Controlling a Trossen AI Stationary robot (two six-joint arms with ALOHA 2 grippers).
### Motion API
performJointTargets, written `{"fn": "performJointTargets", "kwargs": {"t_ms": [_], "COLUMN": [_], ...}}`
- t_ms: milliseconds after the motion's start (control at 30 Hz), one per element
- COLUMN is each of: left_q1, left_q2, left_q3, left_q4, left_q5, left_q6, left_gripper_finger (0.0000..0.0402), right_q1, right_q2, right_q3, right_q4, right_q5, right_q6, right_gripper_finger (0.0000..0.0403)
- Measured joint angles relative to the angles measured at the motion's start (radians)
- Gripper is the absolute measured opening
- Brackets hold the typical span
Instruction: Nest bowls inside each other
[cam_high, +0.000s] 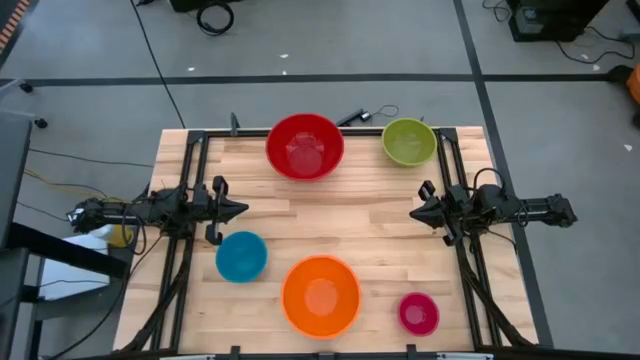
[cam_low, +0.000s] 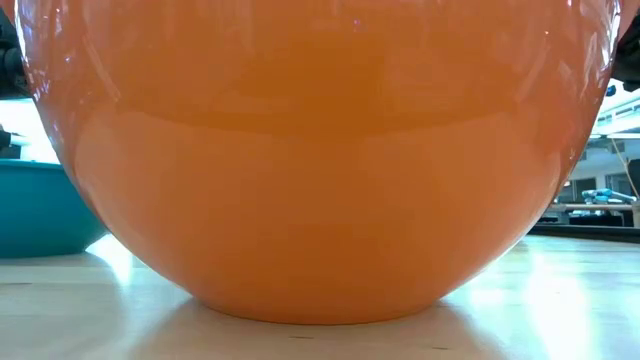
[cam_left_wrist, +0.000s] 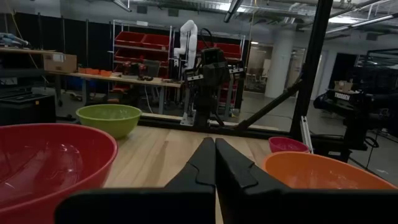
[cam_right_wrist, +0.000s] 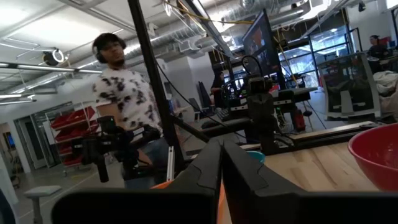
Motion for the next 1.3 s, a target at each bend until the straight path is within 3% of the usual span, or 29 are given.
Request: {"fn": "performJointTargets", "kwargs": {"t_ms": [1300], "left_q1": [0.000], "left_q2": [0.000], "left_q3": [0.000], "left_q4": [0.035], "left_q5": [0.000], "left_q6": [0.035], "left_gripper_finger": [0.0002], "right_q1": [0.000], "right_q2": [0.000], "right_q3": [0.000], "right_q4": [0.000], "right_q5": [0.000], "right_q6": [0.000], "right_gripper_finger": [0.0023]}}
